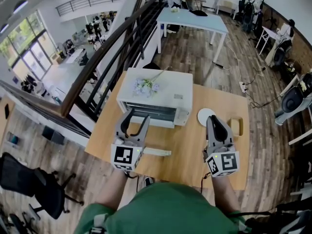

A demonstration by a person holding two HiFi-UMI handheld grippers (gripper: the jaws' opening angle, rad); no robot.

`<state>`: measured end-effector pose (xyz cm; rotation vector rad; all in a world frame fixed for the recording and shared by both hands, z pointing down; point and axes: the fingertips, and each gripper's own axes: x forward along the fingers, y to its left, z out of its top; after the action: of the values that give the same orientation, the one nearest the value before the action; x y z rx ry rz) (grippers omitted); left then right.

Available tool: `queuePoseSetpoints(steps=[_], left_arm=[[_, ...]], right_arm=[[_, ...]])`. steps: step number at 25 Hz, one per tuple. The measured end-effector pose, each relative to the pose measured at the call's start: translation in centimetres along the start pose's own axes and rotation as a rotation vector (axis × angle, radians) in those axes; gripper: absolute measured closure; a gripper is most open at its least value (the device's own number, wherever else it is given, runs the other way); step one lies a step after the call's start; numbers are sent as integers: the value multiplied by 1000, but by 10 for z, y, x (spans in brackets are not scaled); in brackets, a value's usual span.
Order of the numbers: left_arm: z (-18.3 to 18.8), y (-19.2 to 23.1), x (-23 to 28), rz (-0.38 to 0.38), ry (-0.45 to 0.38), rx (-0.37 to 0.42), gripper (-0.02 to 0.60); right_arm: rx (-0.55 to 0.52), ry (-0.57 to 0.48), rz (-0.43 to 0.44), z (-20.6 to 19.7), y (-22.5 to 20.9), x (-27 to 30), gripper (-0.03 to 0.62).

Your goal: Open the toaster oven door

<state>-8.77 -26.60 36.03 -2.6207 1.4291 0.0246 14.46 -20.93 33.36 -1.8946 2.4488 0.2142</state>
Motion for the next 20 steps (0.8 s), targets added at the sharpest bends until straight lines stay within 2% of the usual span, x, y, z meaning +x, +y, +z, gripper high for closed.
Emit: queuePoseSetpoints(steps=[20], left_arm=[[-17, -25, 3, 26, 66, -12, 353]], right_arm=[[64, 11, 39, -20, -21, -3, 542]])
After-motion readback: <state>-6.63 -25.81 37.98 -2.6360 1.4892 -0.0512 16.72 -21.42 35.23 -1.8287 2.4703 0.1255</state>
